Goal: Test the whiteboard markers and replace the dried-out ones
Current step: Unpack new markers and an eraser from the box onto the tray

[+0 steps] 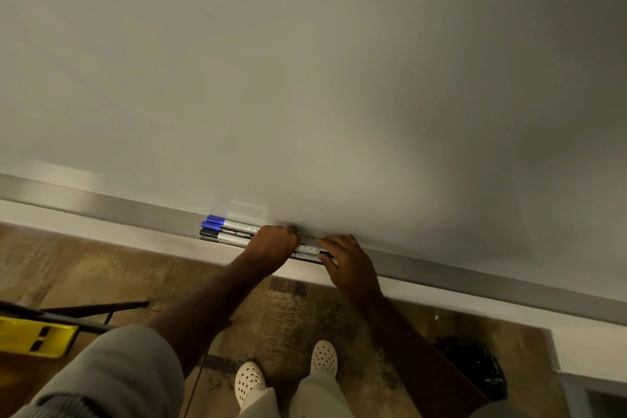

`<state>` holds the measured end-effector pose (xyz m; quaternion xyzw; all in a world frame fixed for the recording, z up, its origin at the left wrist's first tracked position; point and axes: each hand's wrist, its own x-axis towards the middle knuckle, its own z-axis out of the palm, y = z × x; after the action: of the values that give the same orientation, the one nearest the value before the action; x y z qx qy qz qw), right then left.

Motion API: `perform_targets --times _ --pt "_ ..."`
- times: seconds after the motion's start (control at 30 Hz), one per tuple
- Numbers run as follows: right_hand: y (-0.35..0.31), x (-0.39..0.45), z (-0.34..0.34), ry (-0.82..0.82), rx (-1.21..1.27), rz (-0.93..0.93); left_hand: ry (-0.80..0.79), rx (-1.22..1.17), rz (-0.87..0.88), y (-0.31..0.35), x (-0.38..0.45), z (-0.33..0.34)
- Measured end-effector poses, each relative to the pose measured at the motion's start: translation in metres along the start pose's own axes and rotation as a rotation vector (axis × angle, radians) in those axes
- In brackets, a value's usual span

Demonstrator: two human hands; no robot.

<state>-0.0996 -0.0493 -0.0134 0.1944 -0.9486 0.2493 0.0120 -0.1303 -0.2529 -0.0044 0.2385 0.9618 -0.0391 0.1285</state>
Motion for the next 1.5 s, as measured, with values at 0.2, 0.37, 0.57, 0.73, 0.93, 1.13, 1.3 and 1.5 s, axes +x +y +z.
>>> perform_targets --times 0.2,0.37,0.57,0.73,0.93,1.13,1.3,1.5 --pt "-0.007 0.015 0.014 0.014 -0.083 -0.134 -0.016 0.039 0.015 -0.003 0.0 -0.005" --pt "-0.005 0.019 0.015 0.044 -0.106 -0.132 0.091 -0.034 0.03 -0.013 -0.004 -0.009" --pt "0.02 0.004 -0.001 0.064 -0.183 -0.097 0.381 -0.327 0.016 -0.031 -0.016 0.003" --pt "0.044 -0.013 -0.011 0.062 -0.174 -0.008 0.405 -0.326 0.001 -0.028 -0.023 0.011" --pt "0.044 -0.016 -0.008 0.063 -0.142 0.035 0.413 -0.371 -0.104 -0.017 -0.019 0.018" --pt "0.039 -0.015 0.004 0.049 -0.115 0.055 0.347 -0.393 -0.164 -0.016 -0.017 0.02" --pt "0.032 -0.01 0.012 0.049 -0.099 0.114 0.312 -0.386 -0.193 -0.012 -0.016 0.026" --pt "0.029 -0.016 0.016 0.039 -0.047 0.141 0.298 -0.394 -0.206 -0.012 -0.016 0.031"
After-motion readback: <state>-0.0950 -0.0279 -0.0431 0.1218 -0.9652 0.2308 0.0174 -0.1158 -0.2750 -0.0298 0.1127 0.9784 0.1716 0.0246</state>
